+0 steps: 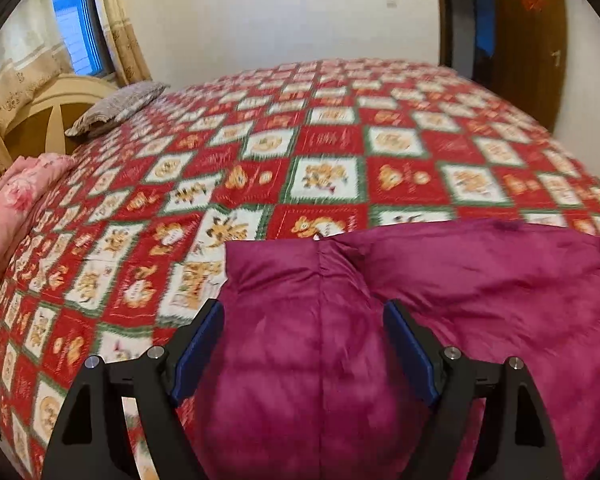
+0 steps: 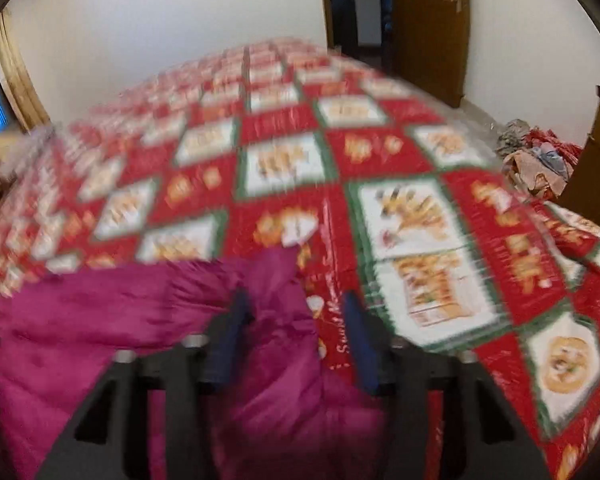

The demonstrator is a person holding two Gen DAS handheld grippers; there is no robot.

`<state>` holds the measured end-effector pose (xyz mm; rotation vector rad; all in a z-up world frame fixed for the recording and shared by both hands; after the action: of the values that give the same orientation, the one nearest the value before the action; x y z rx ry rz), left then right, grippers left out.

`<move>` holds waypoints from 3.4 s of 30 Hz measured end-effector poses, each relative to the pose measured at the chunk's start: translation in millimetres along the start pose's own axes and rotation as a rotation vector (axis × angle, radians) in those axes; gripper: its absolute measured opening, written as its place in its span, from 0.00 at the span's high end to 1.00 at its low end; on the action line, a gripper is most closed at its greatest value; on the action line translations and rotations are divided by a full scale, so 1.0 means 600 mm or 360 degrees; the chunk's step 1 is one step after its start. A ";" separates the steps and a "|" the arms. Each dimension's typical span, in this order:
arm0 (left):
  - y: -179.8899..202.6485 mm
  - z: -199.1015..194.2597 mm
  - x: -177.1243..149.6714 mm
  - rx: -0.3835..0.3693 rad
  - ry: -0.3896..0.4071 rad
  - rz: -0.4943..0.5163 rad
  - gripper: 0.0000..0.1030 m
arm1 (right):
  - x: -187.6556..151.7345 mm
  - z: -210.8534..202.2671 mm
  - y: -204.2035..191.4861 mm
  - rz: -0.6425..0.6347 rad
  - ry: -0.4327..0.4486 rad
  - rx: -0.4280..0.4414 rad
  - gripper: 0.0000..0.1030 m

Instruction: Fold large clothes

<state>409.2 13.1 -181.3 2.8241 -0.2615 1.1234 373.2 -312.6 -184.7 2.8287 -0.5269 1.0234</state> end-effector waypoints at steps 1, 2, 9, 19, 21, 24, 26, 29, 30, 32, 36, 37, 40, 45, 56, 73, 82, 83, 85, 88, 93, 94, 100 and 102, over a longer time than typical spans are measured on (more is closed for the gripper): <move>0.004 -0.017 -0.004 -0.0002 0.0020 0.0008 0.20 | 0.003 -0.034 -0.004 0.0024 0.0064 0.0048 0.56; 0.010 -0.030 -0.009 -0.0011 0.0038 0.0012 0.20 | -0.001 -0.067 -0.016 0.0007 0.0105 0.0082 0.57; 0.088 -0.051 -0.060 -0.0060 0.0075 0.0032 0.20 | -0.104 -0.184 -0.176 -0.0197 0.0178 0.0339 0.65; 0.099 -0.019 -0.093 0.0013 0.0050 0.0104 0.20 | -0.189 -0.100 -0.228 -0.0260 0.0081 0.0230 0.72; 0.101 -0.016 -0.096 0.0023 0.0053 0.0115 0.20 | -0.193 -0.098 -0.229 -0.0278 0.0079 0.0206 0.72; 0.102 -0.018 -0.097 0.0015 0.0037 0.0137 0.20 | -0.198 -0.096 -0.234 -0.0313 0.0107 0.0162 0.72; 0.098 -0.026 -0.096 -0.0004 0.0019 0.0135 0.20 | -0.202 -0.096 -0.236 -0.0327 0.0124 0.0145 0.72; 0.076 -0.055 -0.098 -0.0006 0.0039 0.0076 0.20 | -0.203 -0.095 -0.237 -0.0334 0.0124 0.0141 0.72; 0.064 -0.069 -0.099 0.0000 0.0061 0.0043 0.20 | -0.202 -0.095 -0.239 -0.0345 0.0122 0.0134 0.72; 0.034 -0.089 -0.103 0.0047 0.0092 -0.0027 0.20 | -0.200 -0.099 -0.242 -0.0384 0.0118 0.0106 0.72; -0.043 -0.113 -0.128 0.0166 0.0133 -0.0195 0.20 | -0.191 -0.159 -0.247 -0.0421 0.0271 0.0113 0.72; -0.055 -0.114 -0.134 0.0172 0.0130 -0.0236 0.20 | -0.192 -0.176 -0.251 -0.0438 0.0314 0.0121 0.72; -0.082 -0.112 -0.166 0.0129 0.0103 -0.0384 0.20 | -0.208 -0.210 -0.260 -0.0443 0.0341 0.0174 0.72; -0.072 -0.089 -0.203 0.0013 0.0059 -0.0481 0.20 | -0.248 -0.169 -0.270 -0.0406 0.0171 0.0210 0.72; -0.058 -0.089 -0.225 -0.0277 0.0124 -0.0729 0.13 | -0.266 -0.153 -0.265 -0.0330 0.0173 0.0237 0.72; -0.016 -0.119 -0.177 -0.0719 0.0243 -0.0770 0.83 | -0.263 -0.145 -0.257 -0.0263 0.0110 0.0293 0.72; 0.032 -0.191 -0.105 -0.0877 0.0375 -0.0539 0.85 | -0.258 -0.148 -0.256 -0.0226 0.0045 0.0300 0.72; 0.041 -0.197 -0.101 -0.0887 0.0384 -0.0495 0.85 | -0.257 -0.148 -0.256 -0.0217 0.0034 0.0308 0.72; 0.053 -0.209 -0.095 -0.0891 0.0401 -0.0403 0.85 | -0.258 -0.148 -0.254 -0.0176 0.0001 0.0343 0.71; 0.063 -0.232 -0.086 -0.0901 0.0442 -0.0299 0.85 | -0.261 -0.152 -0.260 -0.0109 -0.0073 0.0469 0.71; 0.072 -0.243 -0.080 -0.0836 0.0460 -0.0158 0.85 | -0.267 -0.157 -0.280 -0.0125 -0.0117 0.0554 0.71; 0.073 -0.243 -0.079 -0.0821 0.0463 -0.0139 0.85 | -0.265 -0.157 -0.280 -0.0134 -0.0120 0.0557 0.71; 0.094 -0.246 -0.071 -0.0775 0.0492 -0.0029 0.85 | -0.248 -0.158 -0.262 -0.0168 -0.0133 0.0549 0.72; 0.105 -0.248 -0.067 -0.0771 0.0500 0.0015 0.85 | -0.244 -0.167 -0.246 -0.0169 -0.0098 0.0516 0.72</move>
<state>268.1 -21.8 -99.9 2.1984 -0.4488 1.2782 259.3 -112.0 -194.8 3.1365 -0.2280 1.0933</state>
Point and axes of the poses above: each gripper's, at about its wrist camera, not at the fingertips, and z roughly the way its jaws point, y to its right, x to its top, the point moved 5 cm from there along z, roughly the way its jaws point, and after that the axes turned 11 degrees about -x, right-handed, at the moved point
